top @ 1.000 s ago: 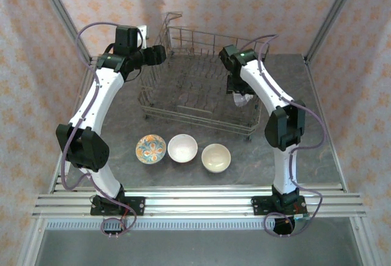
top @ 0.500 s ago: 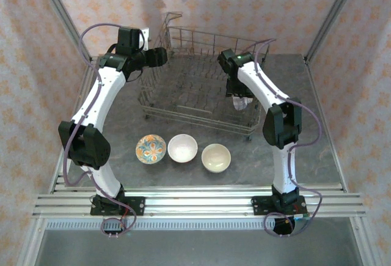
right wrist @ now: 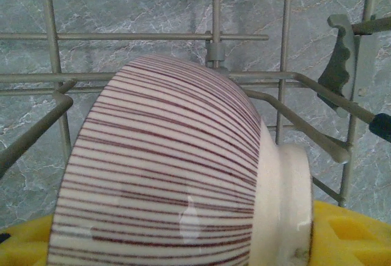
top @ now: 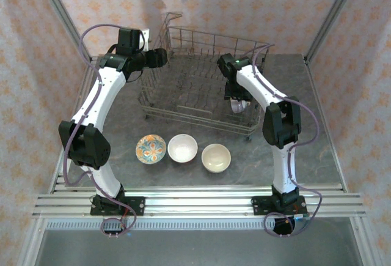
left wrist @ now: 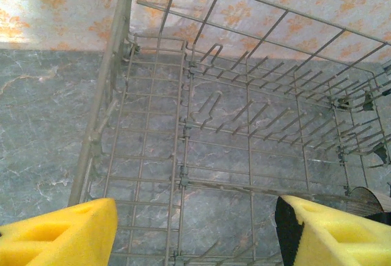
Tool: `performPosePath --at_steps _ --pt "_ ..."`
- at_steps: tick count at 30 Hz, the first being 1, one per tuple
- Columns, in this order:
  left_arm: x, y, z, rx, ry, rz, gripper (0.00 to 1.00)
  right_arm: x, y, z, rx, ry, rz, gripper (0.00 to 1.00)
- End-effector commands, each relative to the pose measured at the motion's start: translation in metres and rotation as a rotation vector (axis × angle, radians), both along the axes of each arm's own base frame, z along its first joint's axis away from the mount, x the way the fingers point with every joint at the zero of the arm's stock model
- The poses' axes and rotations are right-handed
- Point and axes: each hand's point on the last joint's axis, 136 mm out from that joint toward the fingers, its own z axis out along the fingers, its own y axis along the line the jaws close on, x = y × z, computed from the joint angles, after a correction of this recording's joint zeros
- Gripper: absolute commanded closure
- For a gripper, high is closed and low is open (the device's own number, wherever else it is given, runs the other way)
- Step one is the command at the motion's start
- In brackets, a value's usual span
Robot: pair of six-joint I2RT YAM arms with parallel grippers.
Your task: Load the bowls into the dish rack
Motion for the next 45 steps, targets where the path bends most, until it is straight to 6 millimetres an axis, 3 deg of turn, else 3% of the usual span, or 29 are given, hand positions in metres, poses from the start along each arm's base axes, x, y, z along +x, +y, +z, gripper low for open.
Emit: performPosePath --at_steps 1,9,17,24,29,34,41,45 --pt "-0.005 0.004 -0.018 0.01 0.06 -0.004 0.3 0.001 -0.013 0.001 -0.018 -0.017 -0.032 0.45" --pt "-0.006 0.008 -0.018 0.034 0.07 0.007 0.3 -0.002 -0.022 0.008 -0.029 -0.026 -0.031 0.3" --pt "-0.003 0.019 -0.001 0.068 0.048 0.038 0.3 0.001 -0.023 0.029 -0.026 -0.059 0.003 0.22" --pt "-0.003 0.041 0.005 0.049 0.053 0.093 0.3 0.005 -0.019 0.06 0.002 -0.119 0.039 0.14" --pt "-0.003 0.045 -0.008 0.0 0.103 0.079 0.3 0.008 -0.015 0.076 0.018 -0.148 0.076 0.12" --pt "-0.006 0.033 -0.029 -0.059 0.178 0.031 0.31 0.014 -0.005 0.096 0.071 -0.201 0.122 0.1" --pt "-0.036 0.028 -0.057 -0.049 0.295 -0.011 0.31 0.012 0.0 0.115 0.115 -0.226 0.184 0.1" --pt "-0.051 0.015 -0.062 -0.027 0.318 -0.038 0.31 0.011 -0.016 0.115 0.17 -0.224 0.138 0.1"
